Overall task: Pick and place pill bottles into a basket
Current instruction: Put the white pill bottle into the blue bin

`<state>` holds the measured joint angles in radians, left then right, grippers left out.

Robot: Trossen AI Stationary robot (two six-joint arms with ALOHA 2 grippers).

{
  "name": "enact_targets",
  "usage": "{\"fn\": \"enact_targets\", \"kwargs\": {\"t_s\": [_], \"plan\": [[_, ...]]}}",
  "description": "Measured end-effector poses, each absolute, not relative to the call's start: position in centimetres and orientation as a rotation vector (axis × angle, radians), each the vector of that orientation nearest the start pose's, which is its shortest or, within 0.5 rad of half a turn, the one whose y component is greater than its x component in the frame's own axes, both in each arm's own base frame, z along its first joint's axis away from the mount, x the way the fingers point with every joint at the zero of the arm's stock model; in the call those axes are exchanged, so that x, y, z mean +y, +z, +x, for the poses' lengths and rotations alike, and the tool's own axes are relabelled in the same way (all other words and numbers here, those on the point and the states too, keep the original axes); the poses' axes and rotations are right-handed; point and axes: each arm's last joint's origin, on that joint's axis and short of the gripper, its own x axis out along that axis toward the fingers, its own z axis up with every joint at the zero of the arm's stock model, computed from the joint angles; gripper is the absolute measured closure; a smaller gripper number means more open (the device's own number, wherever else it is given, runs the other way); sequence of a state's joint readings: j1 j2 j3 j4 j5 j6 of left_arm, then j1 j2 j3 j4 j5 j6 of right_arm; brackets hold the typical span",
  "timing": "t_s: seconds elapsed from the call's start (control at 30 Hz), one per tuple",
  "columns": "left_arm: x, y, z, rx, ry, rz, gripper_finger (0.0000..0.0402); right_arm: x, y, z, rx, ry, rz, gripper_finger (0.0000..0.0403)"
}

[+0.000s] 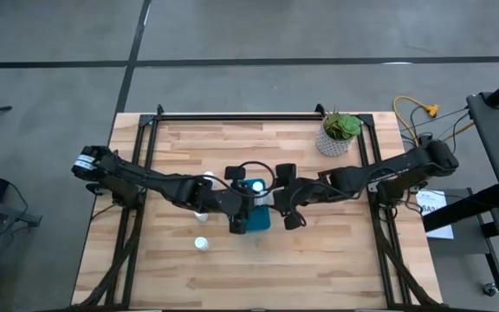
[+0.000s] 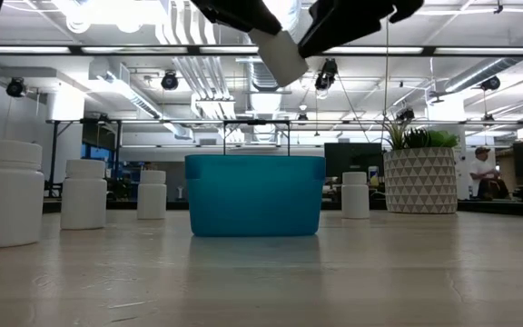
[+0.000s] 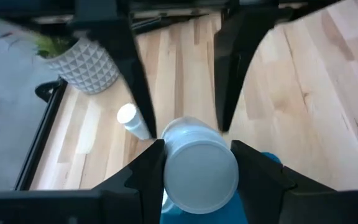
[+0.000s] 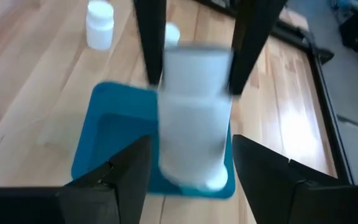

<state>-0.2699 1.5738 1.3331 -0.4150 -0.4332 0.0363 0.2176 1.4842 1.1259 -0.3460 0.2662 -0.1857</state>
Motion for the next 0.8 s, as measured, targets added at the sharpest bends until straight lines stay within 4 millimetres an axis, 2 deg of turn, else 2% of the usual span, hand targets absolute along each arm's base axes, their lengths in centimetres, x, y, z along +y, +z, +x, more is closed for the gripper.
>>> {"fn": "enact_targets", "kwargs": {"t_s": [0.43,0.8], "plan": [[-7.4,30.4,33.0,0.712,0.215,0.209,0.0257,5.6,28.5,29.4,0.741,-0.030,-0.297,0.0188],[-4.8,29.0,32.8,0.818,0.279,0.081,0.0257,5.6,28.1,29.2,0.761,-0.029,-0.305,0.0189]]}}
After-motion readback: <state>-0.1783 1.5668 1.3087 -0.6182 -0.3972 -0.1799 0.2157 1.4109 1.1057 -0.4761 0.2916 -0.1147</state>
